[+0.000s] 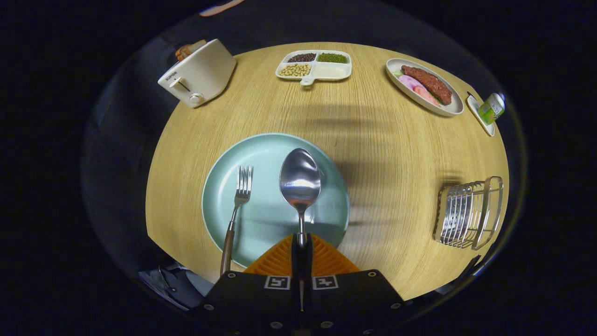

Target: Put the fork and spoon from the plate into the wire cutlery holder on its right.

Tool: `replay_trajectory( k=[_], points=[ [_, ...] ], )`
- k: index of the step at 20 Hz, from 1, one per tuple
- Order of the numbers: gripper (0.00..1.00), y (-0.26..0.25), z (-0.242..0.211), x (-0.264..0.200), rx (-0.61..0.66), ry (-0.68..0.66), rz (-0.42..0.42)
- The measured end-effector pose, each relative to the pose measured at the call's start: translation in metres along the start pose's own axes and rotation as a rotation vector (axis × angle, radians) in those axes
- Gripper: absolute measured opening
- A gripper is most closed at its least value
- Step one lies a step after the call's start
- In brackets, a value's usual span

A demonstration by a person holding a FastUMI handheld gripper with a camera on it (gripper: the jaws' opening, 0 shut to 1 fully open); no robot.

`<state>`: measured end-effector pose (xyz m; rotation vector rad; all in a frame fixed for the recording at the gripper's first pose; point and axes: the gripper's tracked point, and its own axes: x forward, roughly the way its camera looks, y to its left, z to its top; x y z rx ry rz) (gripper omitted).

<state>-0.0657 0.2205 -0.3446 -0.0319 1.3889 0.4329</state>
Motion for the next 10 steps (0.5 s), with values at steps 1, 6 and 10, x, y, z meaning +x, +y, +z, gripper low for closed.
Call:
replay_trajectory(
  k=[1,6,10],
  points=[
    [0.03,-0.006,0.002,-0.008,0.004,-0.021,-0.002],
    [0.03,-0.044,0.012,-0.055,0.035,-0.124,-0.036],
    [0.03,-0.083,0.013,-0.086,0.092,-0.184,-0.067]
  ],
)
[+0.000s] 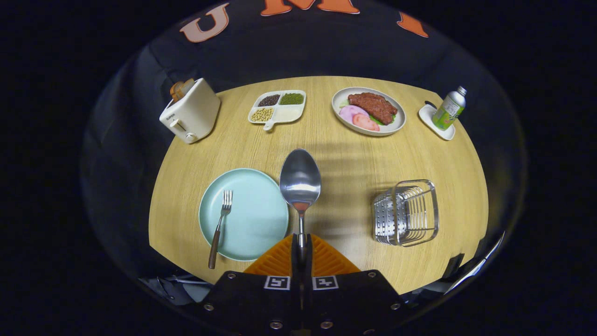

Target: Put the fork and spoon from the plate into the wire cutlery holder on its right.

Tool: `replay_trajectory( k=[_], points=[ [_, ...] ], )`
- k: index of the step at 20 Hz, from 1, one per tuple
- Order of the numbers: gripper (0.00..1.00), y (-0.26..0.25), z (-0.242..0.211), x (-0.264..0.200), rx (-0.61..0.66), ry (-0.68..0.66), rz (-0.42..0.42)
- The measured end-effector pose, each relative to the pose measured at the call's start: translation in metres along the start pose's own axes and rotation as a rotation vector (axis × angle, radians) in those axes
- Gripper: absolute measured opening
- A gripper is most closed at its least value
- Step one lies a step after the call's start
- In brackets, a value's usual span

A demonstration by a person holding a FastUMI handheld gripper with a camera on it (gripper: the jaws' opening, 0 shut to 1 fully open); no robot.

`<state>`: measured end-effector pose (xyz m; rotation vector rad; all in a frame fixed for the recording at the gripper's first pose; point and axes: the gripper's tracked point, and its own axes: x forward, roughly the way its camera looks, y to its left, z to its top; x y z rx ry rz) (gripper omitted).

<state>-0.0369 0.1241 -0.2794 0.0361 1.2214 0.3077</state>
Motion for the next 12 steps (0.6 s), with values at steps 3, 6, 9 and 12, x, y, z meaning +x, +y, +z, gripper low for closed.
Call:
replay_trajectory(
  k=[3,6,9,12],
  points=[
    [0.03,-0.040,0.002,-0.013,0.045,-0.028,-0.045],
    [0.03,-0.079,-0.006,-0.019,0.097,-0.028,-0.091],
    [0.03,-0.116,-0.018,-0.022,0.121,-0.007,-0.128],
    [0.03,-0.138,-0.029,-0.021,0.124,0.021,-0.136]
  ],
)
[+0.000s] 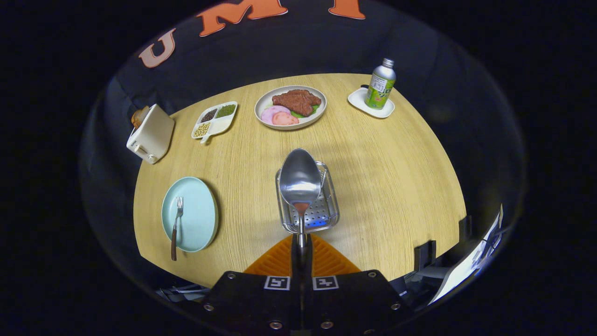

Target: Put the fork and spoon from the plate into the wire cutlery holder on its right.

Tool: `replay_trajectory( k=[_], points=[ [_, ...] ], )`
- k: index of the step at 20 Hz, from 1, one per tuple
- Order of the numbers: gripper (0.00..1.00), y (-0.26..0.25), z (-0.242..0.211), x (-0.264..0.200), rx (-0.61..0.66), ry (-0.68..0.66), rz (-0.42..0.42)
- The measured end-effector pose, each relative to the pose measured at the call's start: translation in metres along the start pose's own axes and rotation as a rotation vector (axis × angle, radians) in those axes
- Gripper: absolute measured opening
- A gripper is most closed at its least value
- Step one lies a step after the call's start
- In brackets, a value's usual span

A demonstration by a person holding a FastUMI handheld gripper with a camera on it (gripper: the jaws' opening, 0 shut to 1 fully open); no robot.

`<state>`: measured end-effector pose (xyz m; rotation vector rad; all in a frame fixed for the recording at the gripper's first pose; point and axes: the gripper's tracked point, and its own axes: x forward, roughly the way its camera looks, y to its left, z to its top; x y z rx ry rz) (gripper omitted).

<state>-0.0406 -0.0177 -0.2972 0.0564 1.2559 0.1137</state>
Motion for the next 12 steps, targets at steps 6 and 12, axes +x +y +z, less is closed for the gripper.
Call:
replay_trajectory(
  k=[6,12],
  points=[
    [0.04,-0.011,-0.009,0.009,-0.091,0.074,0.026],
    [0.04,-0.018,-0.012,0.018,-0.209,0.132,-0.003]
  ],
)
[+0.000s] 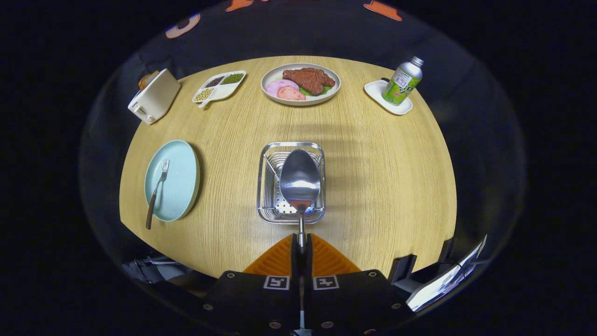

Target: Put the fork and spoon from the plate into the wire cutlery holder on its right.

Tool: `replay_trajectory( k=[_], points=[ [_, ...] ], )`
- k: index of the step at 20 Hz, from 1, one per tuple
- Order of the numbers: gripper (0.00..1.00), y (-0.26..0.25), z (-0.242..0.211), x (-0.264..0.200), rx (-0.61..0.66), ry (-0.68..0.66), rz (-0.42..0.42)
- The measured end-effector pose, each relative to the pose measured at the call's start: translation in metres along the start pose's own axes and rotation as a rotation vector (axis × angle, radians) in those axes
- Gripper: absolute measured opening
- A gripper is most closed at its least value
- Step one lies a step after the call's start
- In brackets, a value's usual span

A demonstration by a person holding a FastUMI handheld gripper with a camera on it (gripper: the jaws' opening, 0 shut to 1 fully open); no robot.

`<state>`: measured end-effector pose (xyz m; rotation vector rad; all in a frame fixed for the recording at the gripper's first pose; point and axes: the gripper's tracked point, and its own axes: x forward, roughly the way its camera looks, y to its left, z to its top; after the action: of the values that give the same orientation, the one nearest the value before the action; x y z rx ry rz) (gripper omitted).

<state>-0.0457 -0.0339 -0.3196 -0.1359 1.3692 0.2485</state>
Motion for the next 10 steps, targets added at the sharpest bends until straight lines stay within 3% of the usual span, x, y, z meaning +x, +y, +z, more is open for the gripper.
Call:
replay_trajectory(
  k=[10],
  points=[
    [0.10,0.0003,0.0105,0.0061,-0.007,0.006,0.008]
  ],
)
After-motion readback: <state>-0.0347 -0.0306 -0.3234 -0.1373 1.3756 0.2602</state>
